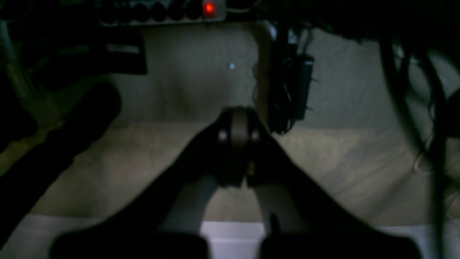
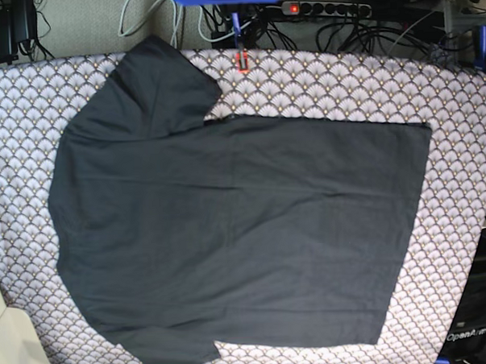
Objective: Fold the T-shirt properly
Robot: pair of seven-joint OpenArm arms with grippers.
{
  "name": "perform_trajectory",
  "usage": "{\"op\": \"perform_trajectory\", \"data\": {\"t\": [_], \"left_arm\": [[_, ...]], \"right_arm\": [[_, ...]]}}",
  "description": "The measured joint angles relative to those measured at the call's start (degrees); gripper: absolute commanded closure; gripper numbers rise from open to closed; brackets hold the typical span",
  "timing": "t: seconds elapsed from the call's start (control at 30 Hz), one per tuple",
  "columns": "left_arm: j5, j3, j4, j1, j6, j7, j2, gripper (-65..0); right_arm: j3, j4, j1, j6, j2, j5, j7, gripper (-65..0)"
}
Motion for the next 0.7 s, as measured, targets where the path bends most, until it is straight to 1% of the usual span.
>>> {"op": "perform_trajectory", "data": {"t": [0.1, 0.13, 0.17, 0.23, 0.27, 0.33, 0.37, 0.4, 0.47, 0.5, 0.57, 0.6, 0.63, 0.67, 0.7], "left_arm": [[-0.3, 0.0, 0.1, 3.2, -0.6, -6.5, -0.9, 0.0], [-0.4, 0.0, 0.2, 4.1, -0.6, -9.5, -1.0, 0.0], [-0.5, -0.1, 0.3, 5.0, -0.6, -11.8, -1.2, 0.0], [-1.0, -0.2, 0.4, 7.6, 0.0, -19.3, -1.4, 0.0], [-2.4, -0.2, 0.4, 9.4, 0.0, -23.1, -1.6, 0.0], [-2.8, -0.2, 0.2, 13.5, 0.0, -33.0, -2.1, 0.0], [-2.8, 0.0, 0.0, 15.6, -0.2, -38.8, -2.4, 0.0], [-3.3, 0.0, -0.1, 17.3, -1.3, -43.7, -2.4, 0.0], [-3.4, 0.0, -0.2, 19.7, -2.1, -53.2, -2.5, 0.0], [-3.4, 0.0, 0.2, 20.4, -2.8, -54.2, -2.4, 0.0], [-3.4, -0.1, 0.6, 20.6, -2.7, -51.3, -2.4, 0.0], [-3.7, -0.1, 2.1, 21.1, -2.8, -52.0, -2.4, 0.0], [-4.5, 0.0, 5.3, 22.3, -3.3, -52.3, -2.4, 0.0], [-5.3, 0.0, 9.2, 24.1, -4.5, -52.4, -2.4, 0.0], [-5.9, 0.0, 15.1, 26.8, -4.9, -52.2, -2.4, 0.0]], "right_arm": [[0.0, -0.1, -4.7, 0.0, 1.0, 0.0, 8.2, 0.0], [0.0, -0.1, -6.4, 0.0, 1.4, -0.1, 12.2, 0.0], [0.0, -0.2, -7.7, 0.0, 1.7, -0.1, 15.0, 0.0], [0.0, -0.3, -10.1, 0.0, 2.5, 0.0, 21.9, 0.0], [0.0, -0.3, -10.9, 0.0, 2.8, 0.1, 25.5, 0.0], [0.0, 0.0, -12.4, 0.0, 3.3, 0.1, 32.0, 0.0], [0.0, 0.0, -13.2, 0.0, 3.4, 0.2, 36.0, 0.0], [0.0, 0.0, -14.1, 0.0, 3.6, 0.2, 38.9, 0.0], [0.0, 0.0, -16.0, 0.0, 3.7, 0.0, 41.9, 0.0], [0.0, 0.0, -16.7, 0.0, 3.7, 0.1, 40.4, 0.0], [0.0, 0.0, -17.2, 0.0, 3.7, 0.0, 40.0, 0.0], [0.0, 1.0, -17.3, 0.0, 3.7, 0.0, 40.2, 0.0], [0.0, 2.6, -17.3, 0.0, 3.7, 0.0, 40.2, 0.0], [0.0, 4.6, -17.5, 0.0, 3.8, -0.1, 40.3, 0.0], [-0.1, 6.9, -17.9, 0.0, 4.0, -0.1, 40.7, 0.0]]}}
